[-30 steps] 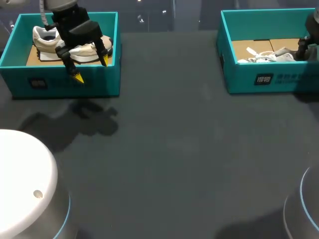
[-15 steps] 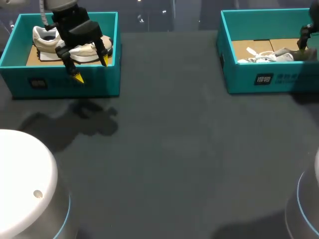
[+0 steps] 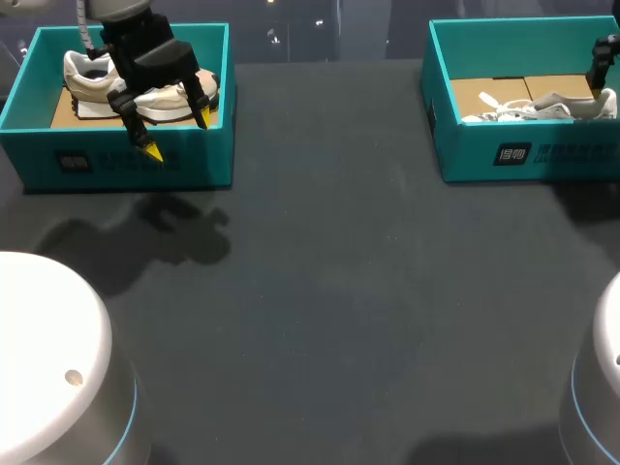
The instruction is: Take the shoe out of the shoebox, open the shoe tongue, remove and reinsert the insole, then place the shoe into the shoebox
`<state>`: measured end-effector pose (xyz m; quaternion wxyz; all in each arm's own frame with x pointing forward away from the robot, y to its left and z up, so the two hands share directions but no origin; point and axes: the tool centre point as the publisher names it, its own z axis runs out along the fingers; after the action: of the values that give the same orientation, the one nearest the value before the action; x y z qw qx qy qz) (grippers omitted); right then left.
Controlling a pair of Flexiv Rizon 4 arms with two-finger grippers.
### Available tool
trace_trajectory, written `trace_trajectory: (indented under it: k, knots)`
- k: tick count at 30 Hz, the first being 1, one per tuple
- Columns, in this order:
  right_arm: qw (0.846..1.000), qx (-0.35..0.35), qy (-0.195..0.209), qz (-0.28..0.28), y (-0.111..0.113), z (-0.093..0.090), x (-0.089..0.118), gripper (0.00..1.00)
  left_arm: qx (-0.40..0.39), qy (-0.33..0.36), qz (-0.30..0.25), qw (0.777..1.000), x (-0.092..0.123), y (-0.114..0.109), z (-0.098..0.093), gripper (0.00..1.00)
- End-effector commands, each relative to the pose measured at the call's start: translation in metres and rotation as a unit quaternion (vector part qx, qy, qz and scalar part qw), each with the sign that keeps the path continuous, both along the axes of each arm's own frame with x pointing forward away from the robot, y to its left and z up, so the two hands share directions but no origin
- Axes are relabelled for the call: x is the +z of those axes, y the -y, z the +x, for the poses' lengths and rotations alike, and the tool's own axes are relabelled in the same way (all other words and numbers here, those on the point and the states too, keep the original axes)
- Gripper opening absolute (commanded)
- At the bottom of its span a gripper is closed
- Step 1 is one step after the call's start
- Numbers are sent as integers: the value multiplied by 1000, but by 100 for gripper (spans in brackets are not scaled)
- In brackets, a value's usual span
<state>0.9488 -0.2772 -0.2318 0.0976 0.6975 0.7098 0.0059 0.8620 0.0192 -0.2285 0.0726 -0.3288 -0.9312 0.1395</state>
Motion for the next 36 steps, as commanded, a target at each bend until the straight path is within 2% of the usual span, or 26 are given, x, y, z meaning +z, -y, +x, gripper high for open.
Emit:
trace_trajectory:
  k: [1,4,21,26,31,36]
  knots:
    - [1000,0,7,3,1,-23,9,100,0,0,1,1000,0,0,0,100]
    - [1000,4,-1,5,0,-28,10,100,0,0,1,1000,0,0,0,100]
    - [1000,4,-1,5,0,-28,10,100,0,0,1,1000,0,0,0,100]
    - [1000,4,-1,5,0,-28,10,100,-41,1,-1,999,13,-20,11,100]
    - [1000,4,-1,5,0,-28,10,100,-86,23,23,996,29,-53,31,100]
    - [1000,4,-1,5,0,-28,10,100,-120,43,71,989,33,-92,62,100]
